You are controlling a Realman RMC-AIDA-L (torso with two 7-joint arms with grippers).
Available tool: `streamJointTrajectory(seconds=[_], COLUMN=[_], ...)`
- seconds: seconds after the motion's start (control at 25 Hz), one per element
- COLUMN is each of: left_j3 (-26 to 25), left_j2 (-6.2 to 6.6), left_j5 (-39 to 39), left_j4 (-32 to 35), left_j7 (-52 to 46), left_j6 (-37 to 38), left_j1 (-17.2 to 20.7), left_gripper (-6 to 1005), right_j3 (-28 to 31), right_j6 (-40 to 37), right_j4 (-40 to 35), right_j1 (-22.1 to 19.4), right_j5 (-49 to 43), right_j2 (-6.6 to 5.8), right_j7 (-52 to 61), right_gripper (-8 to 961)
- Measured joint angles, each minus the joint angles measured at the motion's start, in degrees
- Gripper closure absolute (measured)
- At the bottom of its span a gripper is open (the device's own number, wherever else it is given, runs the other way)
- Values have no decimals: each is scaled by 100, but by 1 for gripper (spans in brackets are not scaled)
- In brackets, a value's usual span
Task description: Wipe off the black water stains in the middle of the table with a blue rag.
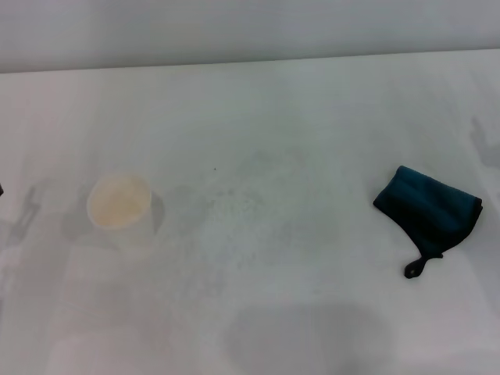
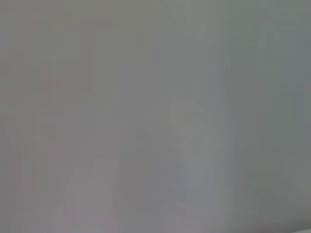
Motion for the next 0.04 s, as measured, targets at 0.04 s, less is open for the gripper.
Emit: streamJointTrajectory(seconds=[0.04], left_j3=[1], left_j2=[-2], left_j5=[0], left_j4=[2], left_j7=[0], left_j6=[0], left_j1=[3], left_gripper=[124], right_j3=[1], right_j6=[-2], right_j4=[2], right_j1=[-2], right_j5=[0], right_j2=[0], right_j7=[-2], right_gripper=[364])
